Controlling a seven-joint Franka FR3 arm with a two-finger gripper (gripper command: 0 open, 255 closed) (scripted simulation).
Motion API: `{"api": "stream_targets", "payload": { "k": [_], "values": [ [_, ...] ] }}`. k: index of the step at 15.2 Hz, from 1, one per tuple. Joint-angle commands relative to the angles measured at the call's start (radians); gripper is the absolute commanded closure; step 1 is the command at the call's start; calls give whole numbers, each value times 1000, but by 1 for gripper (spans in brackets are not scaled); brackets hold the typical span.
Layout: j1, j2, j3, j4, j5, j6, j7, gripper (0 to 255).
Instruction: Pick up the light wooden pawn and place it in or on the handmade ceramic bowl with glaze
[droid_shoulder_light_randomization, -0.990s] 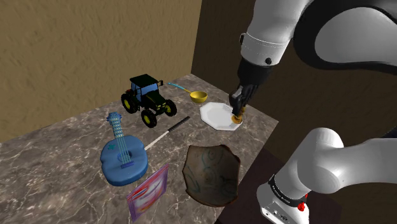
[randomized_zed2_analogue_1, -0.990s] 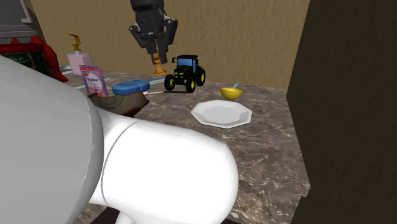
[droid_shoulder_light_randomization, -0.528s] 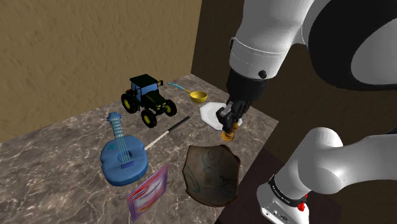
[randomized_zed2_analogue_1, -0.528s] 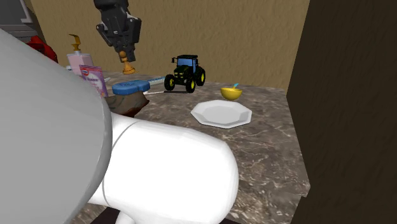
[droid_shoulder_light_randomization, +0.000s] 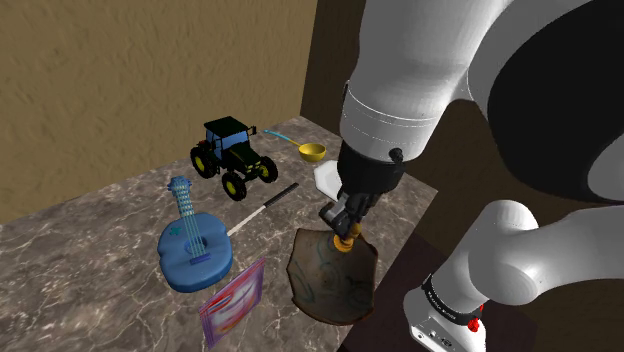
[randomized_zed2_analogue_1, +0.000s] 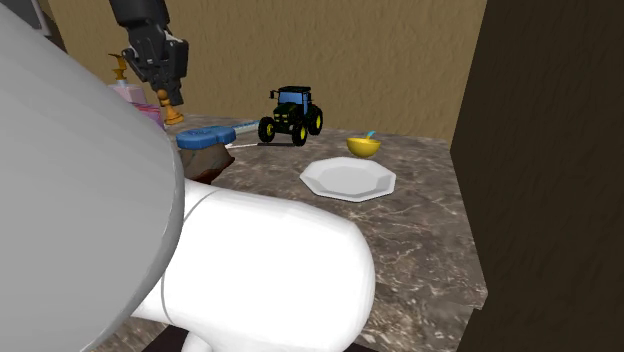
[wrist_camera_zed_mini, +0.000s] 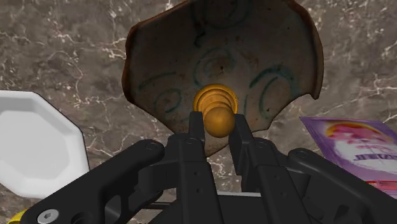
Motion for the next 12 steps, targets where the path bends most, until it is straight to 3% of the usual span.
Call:
{"api": "stream_targets", "payload": {
  "k": [1,12],
  "values": [
    [3,-3,10,-25,8,24,3,255],
    [16,-9,52,-155,41,149,5,255]
  ]
}}
